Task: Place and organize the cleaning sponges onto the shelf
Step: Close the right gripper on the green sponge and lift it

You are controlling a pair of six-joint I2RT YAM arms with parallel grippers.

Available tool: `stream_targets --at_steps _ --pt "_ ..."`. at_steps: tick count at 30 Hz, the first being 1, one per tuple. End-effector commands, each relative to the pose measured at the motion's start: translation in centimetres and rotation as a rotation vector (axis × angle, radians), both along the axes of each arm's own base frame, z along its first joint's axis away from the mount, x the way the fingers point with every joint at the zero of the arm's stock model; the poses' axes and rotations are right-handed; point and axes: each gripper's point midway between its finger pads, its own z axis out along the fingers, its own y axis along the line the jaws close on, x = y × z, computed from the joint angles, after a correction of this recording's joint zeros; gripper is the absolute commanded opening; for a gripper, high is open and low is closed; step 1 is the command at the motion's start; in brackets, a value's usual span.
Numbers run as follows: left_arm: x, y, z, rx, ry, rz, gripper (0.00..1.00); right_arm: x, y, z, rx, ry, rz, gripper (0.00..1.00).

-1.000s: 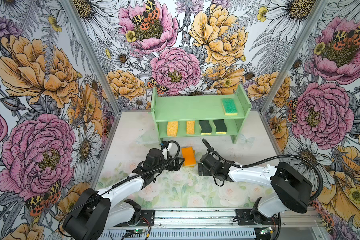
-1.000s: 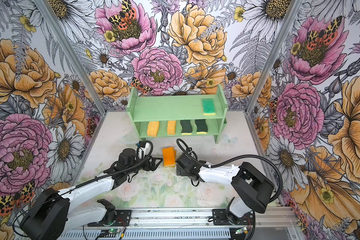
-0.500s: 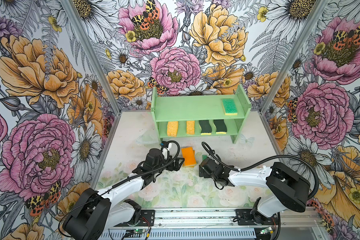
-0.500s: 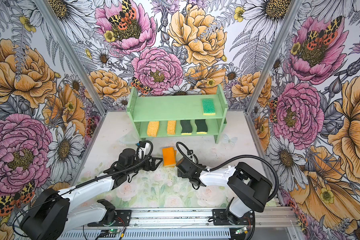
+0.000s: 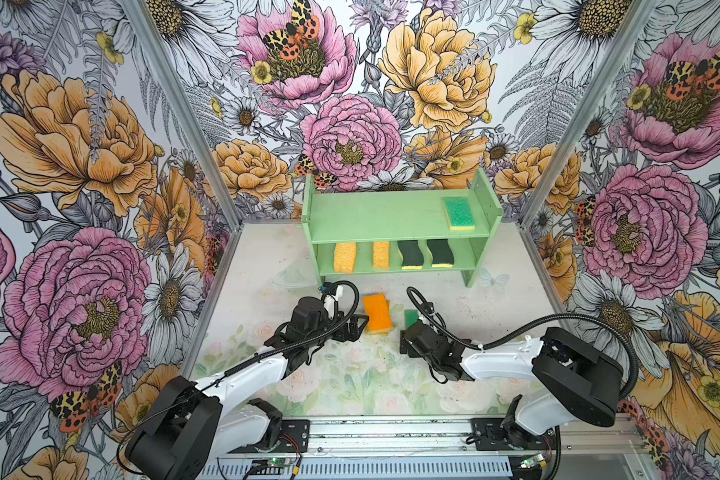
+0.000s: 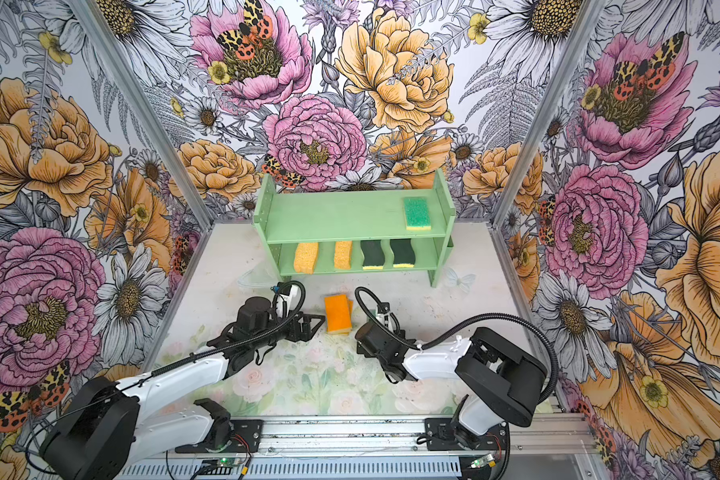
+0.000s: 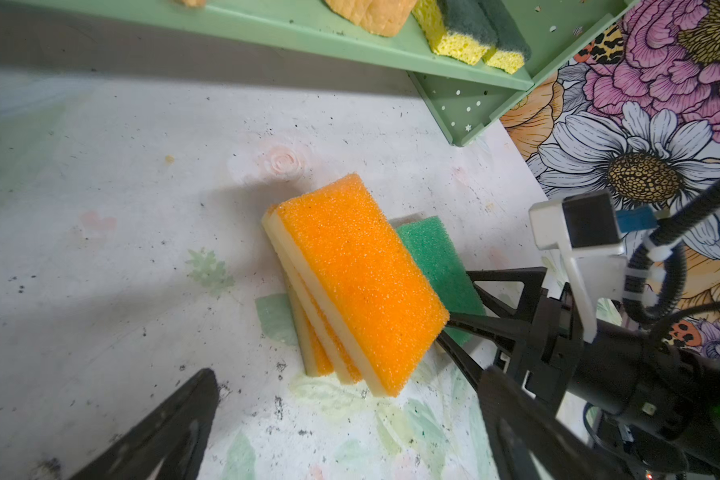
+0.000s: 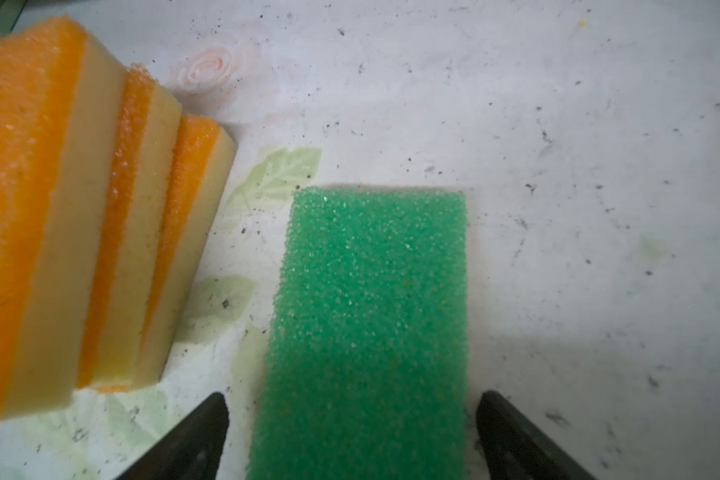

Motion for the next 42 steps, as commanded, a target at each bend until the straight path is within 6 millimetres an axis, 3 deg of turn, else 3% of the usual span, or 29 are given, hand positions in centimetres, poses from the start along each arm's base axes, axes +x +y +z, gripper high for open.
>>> stream_targets --at_steps 1,15,28,37,42 --pt "0.3 -0.3 0.4 -0.024 -0.009 -0.013 0.99 -3.2 -1.9 -3.7 -0.077 0.146 0.014 0.94" --pt "0.4 -0.5 0.3 -0.026 -0.012 -0.015 0.99 -3.3 -2.3 -4.3 -0.146 0.144 0.024 0.89" --pt "0.3 -0.3 0.1 -0.022 -0.014 -0.01 0.99 -3.3 -2.5 -3.6 -0.157 0.124 0.013 0.69" --pt "0.2 -0.3 0.4 -0.029 -0.018 -0.01 0.99 -2.8 -2.0 -0.5 -0.115 0.079 0.028 0.57" --pt "0.1 0.0 1.0 -0.034 -0.031 0.001 0.99 -2.4 -1.7 2.8 -0.098 0.035 0.056 0.52"
